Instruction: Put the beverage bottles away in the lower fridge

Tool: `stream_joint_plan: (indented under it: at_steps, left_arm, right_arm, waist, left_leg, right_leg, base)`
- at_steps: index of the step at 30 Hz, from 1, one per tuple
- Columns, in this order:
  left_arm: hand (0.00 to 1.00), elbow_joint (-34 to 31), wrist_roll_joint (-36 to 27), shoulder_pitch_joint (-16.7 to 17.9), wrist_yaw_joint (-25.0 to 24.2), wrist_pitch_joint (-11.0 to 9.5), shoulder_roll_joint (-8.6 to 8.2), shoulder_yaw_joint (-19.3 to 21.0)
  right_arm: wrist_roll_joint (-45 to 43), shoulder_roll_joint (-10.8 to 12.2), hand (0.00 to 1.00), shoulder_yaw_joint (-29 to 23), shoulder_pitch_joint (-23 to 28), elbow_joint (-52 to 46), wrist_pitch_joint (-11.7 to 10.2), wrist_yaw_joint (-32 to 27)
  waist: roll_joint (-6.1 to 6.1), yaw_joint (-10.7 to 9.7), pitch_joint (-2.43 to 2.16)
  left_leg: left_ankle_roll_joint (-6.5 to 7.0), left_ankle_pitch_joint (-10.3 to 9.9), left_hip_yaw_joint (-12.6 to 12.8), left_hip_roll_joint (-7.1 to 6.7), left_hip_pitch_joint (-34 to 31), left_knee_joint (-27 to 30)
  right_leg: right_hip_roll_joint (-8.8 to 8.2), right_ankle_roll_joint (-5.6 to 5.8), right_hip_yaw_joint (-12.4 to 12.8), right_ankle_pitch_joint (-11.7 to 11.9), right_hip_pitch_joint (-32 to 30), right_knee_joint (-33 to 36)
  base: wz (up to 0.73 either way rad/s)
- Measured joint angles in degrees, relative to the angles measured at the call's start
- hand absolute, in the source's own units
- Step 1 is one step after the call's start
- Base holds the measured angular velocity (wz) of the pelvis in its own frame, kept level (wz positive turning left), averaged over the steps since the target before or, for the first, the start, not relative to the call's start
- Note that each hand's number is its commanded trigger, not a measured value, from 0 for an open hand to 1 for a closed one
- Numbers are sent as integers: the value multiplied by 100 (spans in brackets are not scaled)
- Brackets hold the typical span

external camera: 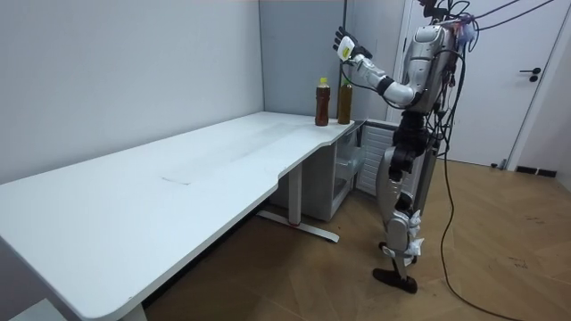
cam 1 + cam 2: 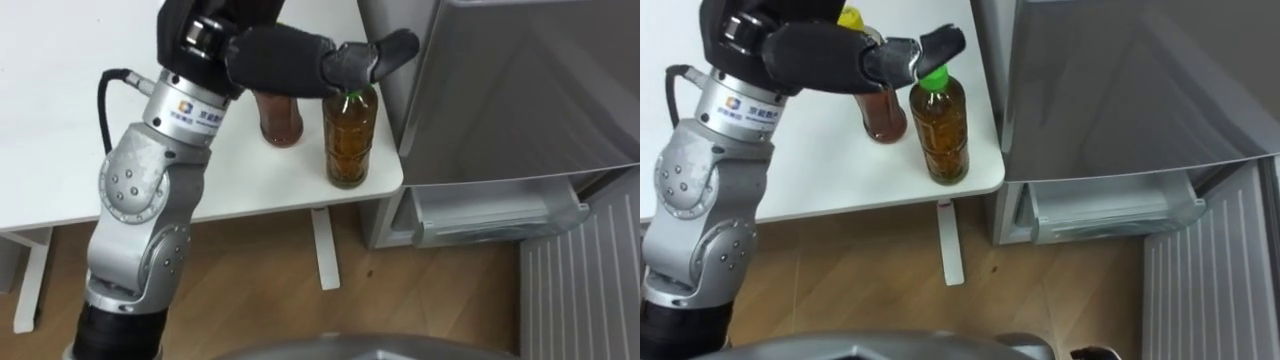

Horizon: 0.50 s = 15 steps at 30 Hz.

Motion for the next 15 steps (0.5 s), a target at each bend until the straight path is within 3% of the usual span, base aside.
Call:
stream_joint_plan:
  at_steps: [5, 11, 15]
  left_arm:
    - [0, 0, 2, 0, -85, 36, 51, -100]
    - [0, 15, 8, 2, -348, 271, 247, -218]
    - [0, 29, 10, 12, -517, 453, 362, -226]
  right_arm:
    - [0, 1, 0, 51, -20, 0, 1, -8]
    - [-39, -2, 0, 180, -71, -12, 8, 5]
    - [-198, -2, 0, 177, -89, -14, 68, 65]
  waist:
    - [-21, -1, 16]
    - [-43, 2, 67]
    - [13, -35, 59]
  left_leg:
    - [0, 0, 4, -2, -4, -14]
    - [0, 0, 46, -3, -15, -12]
    - [0, 0, 48, -3, -47, -12]
  right_leg:
    - [-2, 0, 20, 0, 0, 11]
    - [-4, 0, 26, 0, -17, 5]
    - [-3, 0, 26, 0, -32, -11]
  base:
    - [-3]
    - [0]
    - [0]
